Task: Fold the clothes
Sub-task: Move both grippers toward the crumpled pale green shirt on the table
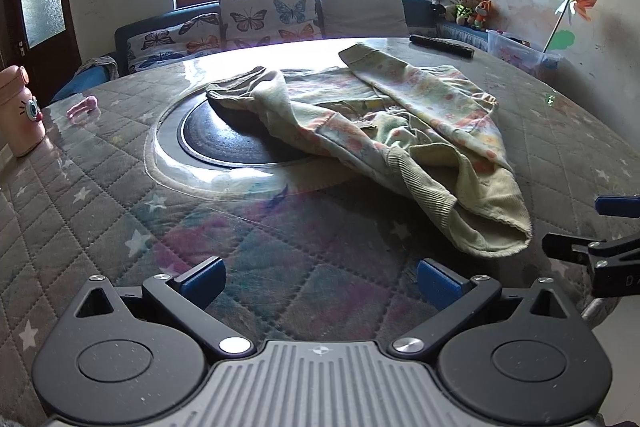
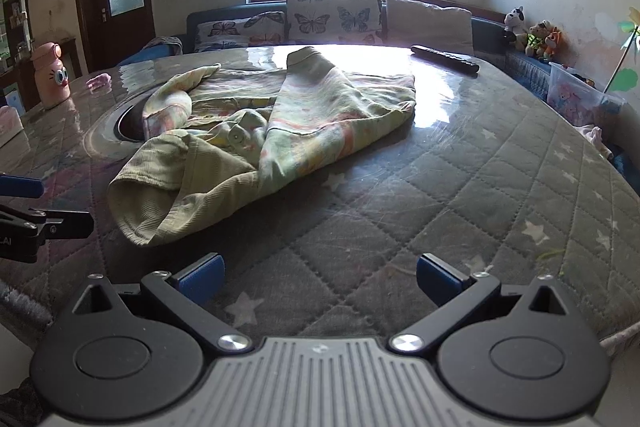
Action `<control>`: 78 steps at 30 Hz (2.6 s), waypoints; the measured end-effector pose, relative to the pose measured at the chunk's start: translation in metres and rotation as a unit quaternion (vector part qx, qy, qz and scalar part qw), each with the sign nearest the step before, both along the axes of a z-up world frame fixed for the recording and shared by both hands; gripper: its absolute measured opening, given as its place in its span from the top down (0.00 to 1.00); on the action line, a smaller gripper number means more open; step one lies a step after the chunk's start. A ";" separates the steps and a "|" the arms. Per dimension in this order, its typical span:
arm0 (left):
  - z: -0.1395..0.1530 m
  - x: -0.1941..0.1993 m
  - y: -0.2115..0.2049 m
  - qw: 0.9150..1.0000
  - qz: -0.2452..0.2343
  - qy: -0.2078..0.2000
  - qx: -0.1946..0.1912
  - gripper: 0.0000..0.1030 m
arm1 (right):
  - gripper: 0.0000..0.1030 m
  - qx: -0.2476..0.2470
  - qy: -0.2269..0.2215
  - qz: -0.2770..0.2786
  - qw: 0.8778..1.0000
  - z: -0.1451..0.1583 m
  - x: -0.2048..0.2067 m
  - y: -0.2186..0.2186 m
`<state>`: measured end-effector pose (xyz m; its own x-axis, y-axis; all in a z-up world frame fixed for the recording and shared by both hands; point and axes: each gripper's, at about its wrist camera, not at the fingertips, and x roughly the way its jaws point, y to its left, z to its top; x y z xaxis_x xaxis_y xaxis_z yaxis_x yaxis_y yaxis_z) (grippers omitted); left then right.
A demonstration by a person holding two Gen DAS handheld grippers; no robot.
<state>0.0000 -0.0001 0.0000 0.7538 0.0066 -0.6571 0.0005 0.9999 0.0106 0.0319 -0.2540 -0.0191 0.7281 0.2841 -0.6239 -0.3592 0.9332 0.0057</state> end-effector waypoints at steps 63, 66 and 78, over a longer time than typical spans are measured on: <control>-0.006 0.009 -0.024 0.999 -0.029 0.030 0.035 0.00 | 0.00 -0.004 0.020 0.031 0.999 -0.002 -0.001 0.019; -0.006 0.010 -0.024 0.998 -0.029 0.031 0.035 0.00 | 0.00 -0.004 0.021 0.032 0.999 -0.002 0.000 0.020; -0.005 0.017 -0.021 0.998 -0.030 0.032 0.033 0.00 | 0.00 -0.005 0.017 0.035 0.999 0.004 0.007 0.023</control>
<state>0.0173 -0.0213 -0.0047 0.7102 0.0065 -0.7039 0.0637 0.9953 0.0735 0.0388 -0.2310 -0.0148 0.6842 0.3274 -0.6516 -0.4240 0.9056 0.0099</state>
